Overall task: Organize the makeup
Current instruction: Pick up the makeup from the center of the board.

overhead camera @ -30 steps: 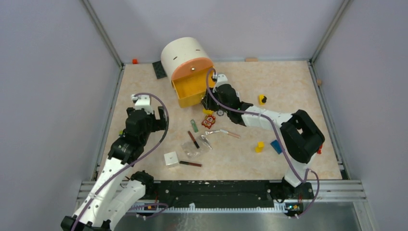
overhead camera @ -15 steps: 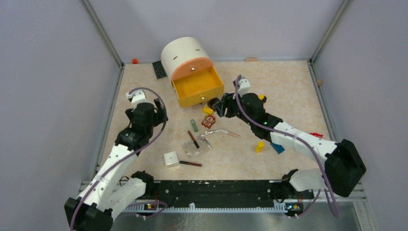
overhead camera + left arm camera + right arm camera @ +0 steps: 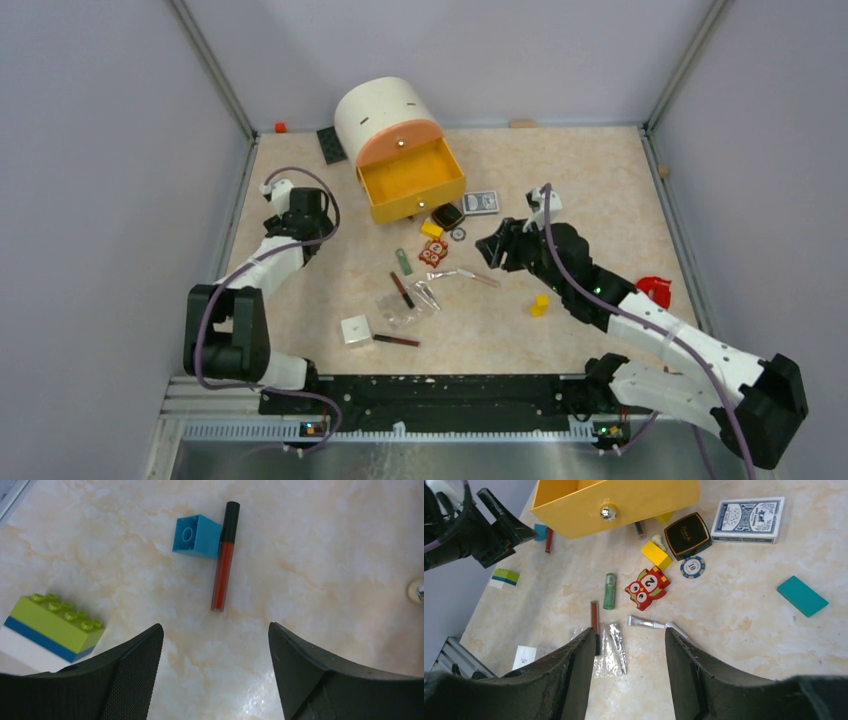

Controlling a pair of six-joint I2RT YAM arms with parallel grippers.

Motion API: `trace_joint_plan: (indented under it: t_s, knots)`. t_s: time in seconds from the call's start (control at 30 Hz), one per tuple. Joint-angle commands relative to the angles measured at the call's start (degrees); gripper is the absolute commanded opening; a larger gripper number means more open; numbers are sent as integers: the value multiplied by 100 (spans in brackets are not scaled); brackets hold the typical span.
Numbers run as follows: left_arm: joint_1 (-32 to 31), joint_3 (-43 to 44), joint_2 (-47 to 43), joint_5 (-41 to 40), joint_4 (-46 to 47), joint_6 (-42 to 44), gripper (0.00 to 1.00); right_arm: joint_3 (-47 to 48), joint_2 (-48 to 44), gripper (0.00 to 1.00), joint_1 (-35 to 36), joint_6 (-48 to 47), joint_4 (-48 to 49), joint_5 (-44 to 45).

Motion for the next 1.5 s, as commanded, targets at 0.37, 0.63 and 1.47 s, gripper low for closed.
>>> trace_joint_plan:
  t_s: [0.37, 0.63, 1.47]
  knots:
    - [616, 1369, 1958, 1042, 705, 204, 64, -219, -309, 52, 53, 238, -119, 212]
    - [846, 1567, 2469, 1080, 505, 212, 67, -267, -334, 52, 53, 326, -137, 217]
    - [694, 819, -150, 1679, 926, 824, 0, -405, -766, 52, 46, 380, -465, 442]
